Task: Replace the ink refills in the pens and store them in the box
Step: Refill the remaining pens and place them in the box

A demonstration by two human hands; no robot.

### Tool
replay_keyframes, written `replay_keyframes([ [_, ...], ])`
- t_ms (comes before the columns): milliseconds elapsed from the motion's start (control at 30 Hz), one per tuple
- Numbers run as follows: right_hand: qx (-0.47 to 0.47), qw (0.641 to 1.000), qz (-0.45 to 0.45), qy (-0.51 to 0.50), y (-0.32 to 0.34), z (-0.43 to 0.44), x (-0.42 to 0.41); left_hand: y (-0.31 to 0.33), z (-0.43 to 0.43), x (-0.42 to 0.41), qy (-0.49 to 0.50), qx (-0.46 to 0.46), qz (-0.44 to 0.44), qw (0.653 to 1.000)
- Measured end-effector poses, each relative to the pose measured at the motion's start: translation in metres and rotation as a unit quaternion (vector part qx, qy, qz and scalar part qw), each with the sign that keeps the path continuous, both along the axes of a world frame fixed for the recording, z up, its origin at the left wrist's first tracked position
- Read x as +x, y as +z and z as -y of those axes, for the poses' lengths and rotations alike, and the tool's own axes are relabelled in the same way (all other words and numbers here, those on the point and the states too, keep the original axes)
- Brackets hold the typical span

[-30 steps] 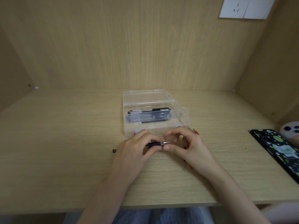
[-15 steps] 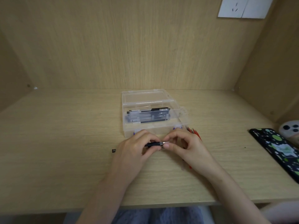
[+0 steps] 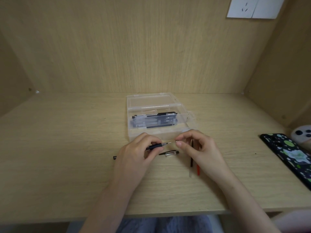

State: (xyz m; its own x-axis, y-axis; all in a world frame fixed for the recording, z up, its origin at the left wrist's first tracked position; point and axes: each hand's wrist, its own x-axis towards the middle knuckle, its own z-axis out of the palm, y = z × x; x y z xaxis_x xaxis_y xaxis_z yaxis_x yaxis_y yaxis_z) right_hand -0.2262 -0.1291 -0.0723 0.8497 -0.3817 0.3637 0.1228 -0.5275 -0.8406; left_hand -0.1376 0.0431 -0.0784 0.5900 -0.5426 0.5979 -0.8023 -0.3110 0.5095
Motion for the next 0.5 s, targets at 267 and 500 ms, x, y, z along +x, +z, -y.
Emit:
replay_keyframes([
  [267, -0.195, 0.980, -0.049, 0.002, -0.014, 0.004, 0.002, 0.002, 0.000, 0.000, 0.019, 0.008, 0.004, 1.000],
  [500, -0.147, 0.988, -0.034, 0.035, -0.006, 0.000, 0.000, 0.002, -0.001, 0.000, 0.012, 0.000, -0.016, 1.000],
])
